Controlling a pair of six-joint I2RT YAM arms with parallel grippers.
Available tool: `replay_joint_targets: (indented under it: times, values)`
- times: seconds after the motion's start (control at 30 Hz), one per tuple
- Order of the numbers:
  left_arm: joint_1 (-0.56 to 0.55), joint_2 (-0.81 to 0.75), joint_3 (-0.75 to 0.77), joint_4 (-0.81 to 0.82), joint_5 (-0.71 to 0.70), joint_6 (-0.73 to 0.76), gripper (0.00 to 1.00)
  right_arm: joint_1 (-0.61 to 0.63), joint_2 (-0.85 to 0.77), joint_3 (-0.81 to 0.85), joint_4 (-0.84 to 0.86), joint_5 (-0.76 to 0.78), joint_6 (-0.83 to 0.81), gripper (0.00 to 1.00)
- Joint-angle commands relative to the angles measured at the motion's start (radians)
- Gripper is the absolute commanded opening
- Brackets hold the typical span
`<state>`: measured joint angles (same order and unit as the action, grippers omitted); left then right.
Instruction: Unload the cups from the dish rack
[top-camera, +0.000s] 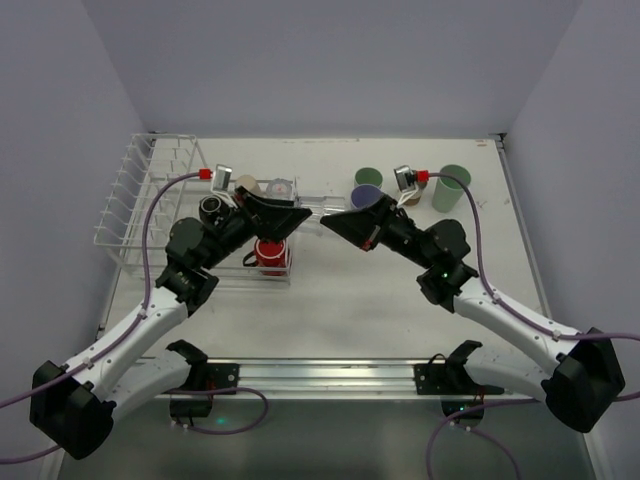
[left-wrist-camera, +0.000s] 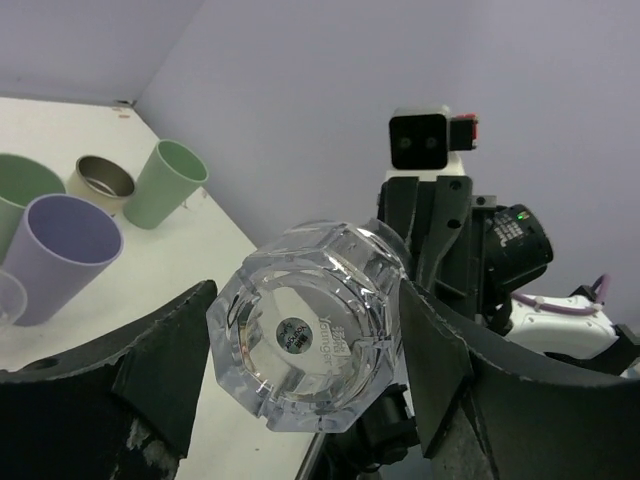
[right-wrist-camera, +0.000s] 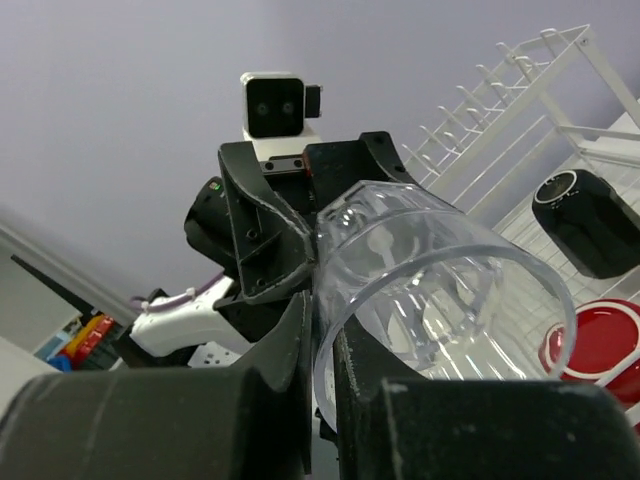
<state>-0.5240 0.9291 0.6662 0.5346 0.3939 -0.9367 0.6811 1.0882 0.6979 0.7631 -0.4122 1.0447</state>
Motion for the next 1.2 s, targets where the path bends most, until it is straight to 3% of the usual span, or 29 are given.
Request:
replay_joint_targets:
  times: [0.0, 0.07, 0.17, 0.3, 0.5, 0.6, 0.83, 1.17]
  values:
    - [-0.004, -0.001, 0.029, -0.050, 0.014, 0.140, 0.75, -0.003, -0.048, 0.026, -0.118, 0.076, -0.133, 0.00]
    - [-0.004, -0.012, 0.082, -0.203, -0.021, 0.224, 0.90, -0.005, -0.085, 0.032, -0.293, 0.137, -0.239, 0.00]
    - [-0.004, -0.036, 0.131, -0.359, -0.119, 0.300, 0.99, -0.005, -0.155, 0.064, -0.563, 0.258, -0.397, 0.00]
    - [-0.004, -0.052, 0.168, -0.485, -0.207, 0.409, 1.00, -0.018, -0.177, 0.138, -0.891, 0.329, -0.550, 0.00]
    - [-0.004, -0.050, 0.248, -0.714, -0.312, 0.545, 1.00, -0.090, -0.123, 0.212, -1.181, 0.389, -0.659, 0.00]
    - [-0.004, -0.064, 0.251, -0.771, -0.369, 0.569, 1.00, -0.106, -0.018, 0.264, -1.287, 0.440, -0.709, 0.00]
    - [-0.004, -0.046, 0.239, -0.832, -0.490, 0.573, 1.00, -0.095, 0.166, 0.336, -1.340, 0.438, -0.750, 0.00]
    - [-0.004, 0.036, 0.245, -0.815, -0.540, 0.544, 1.00, 0.080, 0.439, 0.506, -1.354, 0.475, -0.787, 0.06]
